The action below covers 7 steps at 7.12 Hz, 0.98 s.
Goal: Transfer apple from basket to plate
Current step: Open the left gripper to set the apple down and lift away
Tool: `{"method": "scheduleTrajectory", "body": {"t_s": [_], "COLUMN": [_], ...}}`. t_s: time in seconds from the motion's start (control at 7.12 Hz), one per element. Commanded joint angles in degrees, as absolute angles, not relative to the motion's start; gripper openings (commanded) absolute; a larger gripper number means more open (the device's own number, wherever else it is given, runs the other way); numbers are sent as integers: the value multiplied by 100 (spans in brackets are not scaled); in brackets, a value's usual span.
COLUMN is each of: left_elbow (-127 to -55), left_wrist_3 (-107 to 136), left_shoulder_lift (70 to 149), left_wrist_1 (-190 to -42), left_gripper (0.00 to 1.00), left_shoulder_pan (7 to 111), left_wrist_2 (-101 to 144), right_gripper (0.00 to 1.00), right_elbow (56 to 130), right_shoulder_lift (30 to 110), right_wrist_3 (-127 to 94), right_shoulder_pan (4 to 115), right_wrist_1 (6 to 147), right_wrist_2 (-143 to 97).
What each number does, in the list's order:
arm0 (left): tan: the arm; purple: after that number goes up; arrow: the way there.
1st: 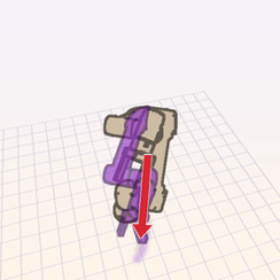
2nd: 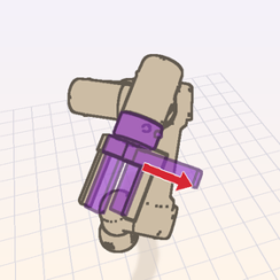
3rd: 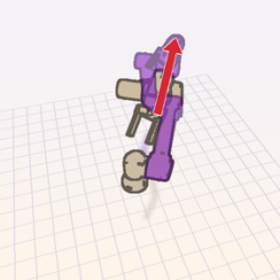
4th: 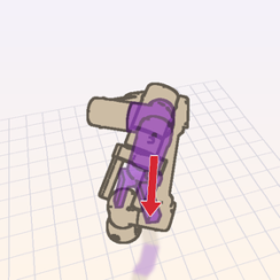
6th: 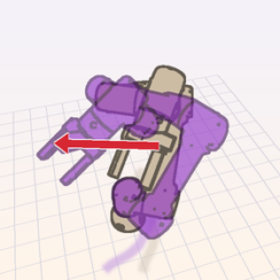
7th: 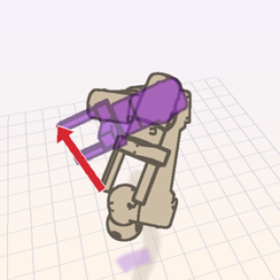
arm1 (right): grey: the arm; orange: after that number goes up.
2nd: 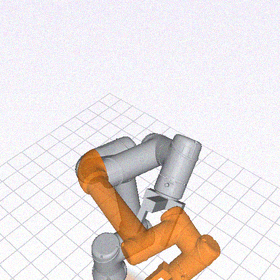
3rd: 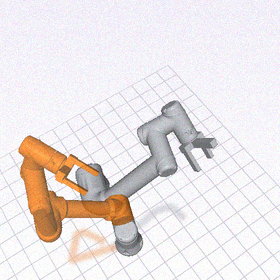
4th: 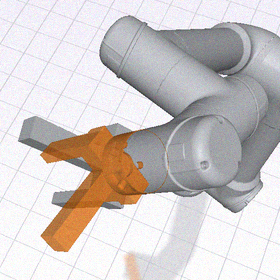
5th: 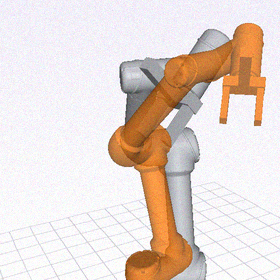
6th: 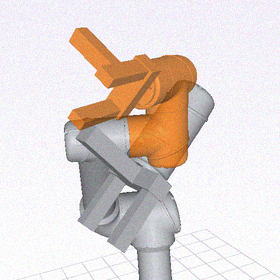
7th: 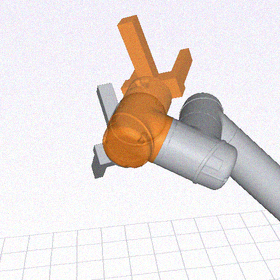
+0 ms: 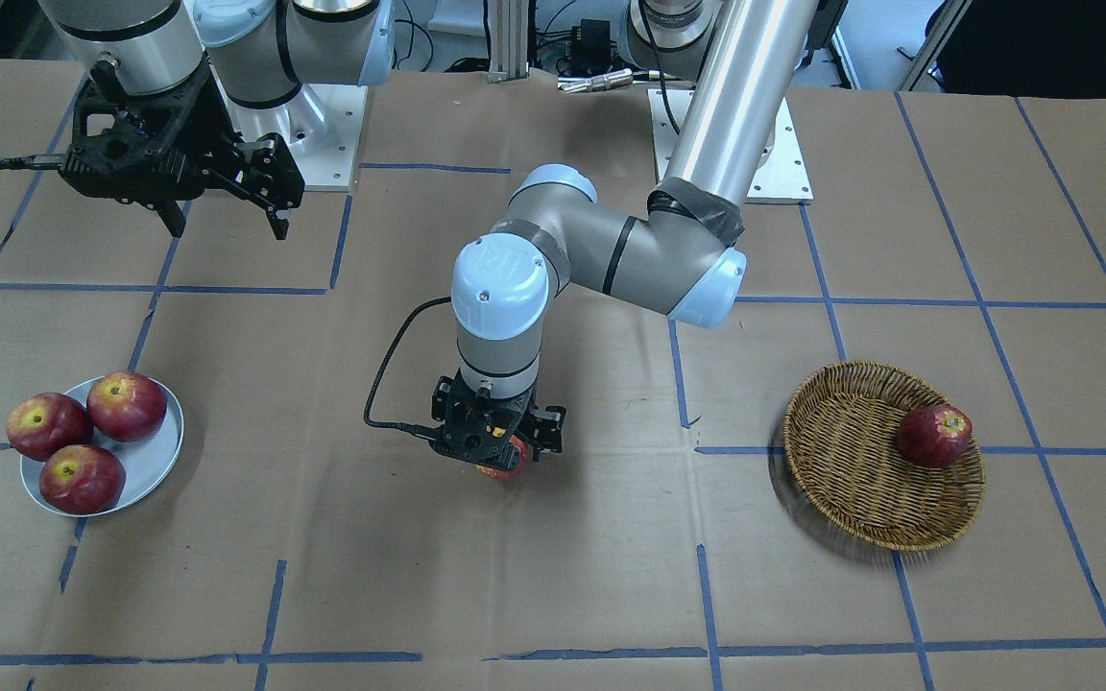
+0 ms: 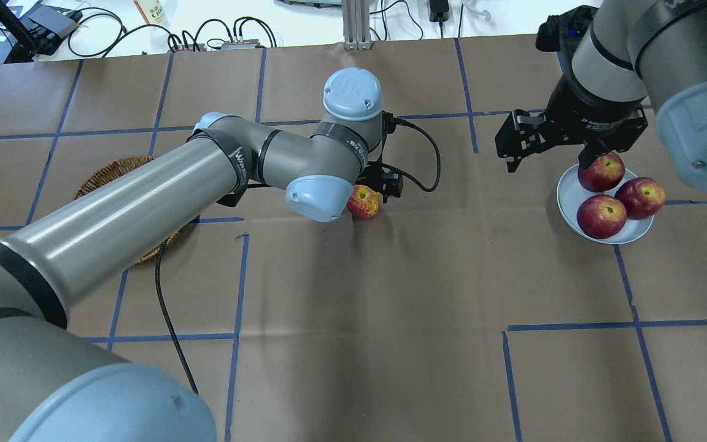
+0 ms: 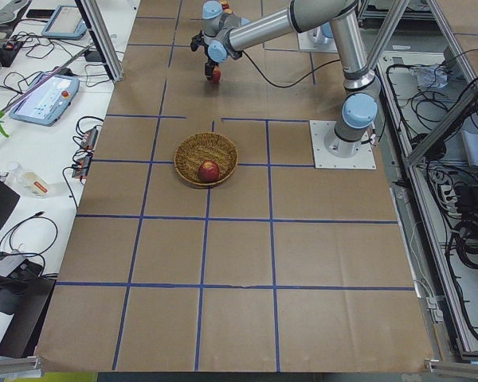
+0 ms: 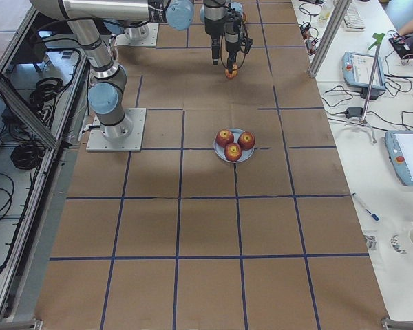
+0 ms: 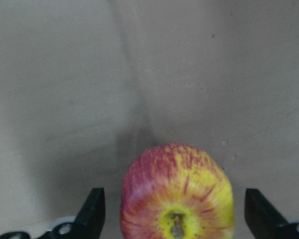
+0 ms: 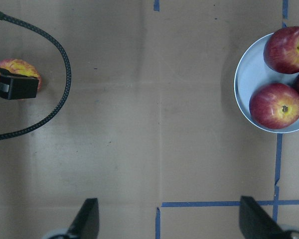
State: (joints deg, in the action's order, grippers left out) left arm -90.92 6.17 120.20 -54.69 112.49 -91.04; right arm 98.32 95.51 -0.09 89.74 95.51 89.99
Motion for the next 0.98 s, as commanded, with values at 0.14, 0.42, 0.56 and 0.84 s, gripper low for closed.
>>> {"method": "scheduleTrajectory", "body": {"t_s": [0.14,0.42,0.56,0.84], "left_elbow": [-8598,-8778,-8972,-9053], "left_wrist_3": [519,457,483,448], "left_shoulder_lift": [10473,9192,8810,8571], "left_wrist_1": [-7691,-8922,-9687,-9729], "left_gripper": [99,99,99,99], "left_shoulder_pan": [10682,10242,9691,8819], "left_wrist_2": [-9158,-9141,-9106,-9097], "right_gripper": [100,100,100,100], "right_elbow": [9818,9581,9371,8888], "right_shoulder_lift": [9388,8705,8414,7703], "right_wrist_3": [-61,-428,-726,-1306], "right_shoulder_pan": [8982,9175,9506,10079], "right_wrist_1": [9685,10403,10476,10705], "right_wrist_2": [8947,8921,8930,8938]}}
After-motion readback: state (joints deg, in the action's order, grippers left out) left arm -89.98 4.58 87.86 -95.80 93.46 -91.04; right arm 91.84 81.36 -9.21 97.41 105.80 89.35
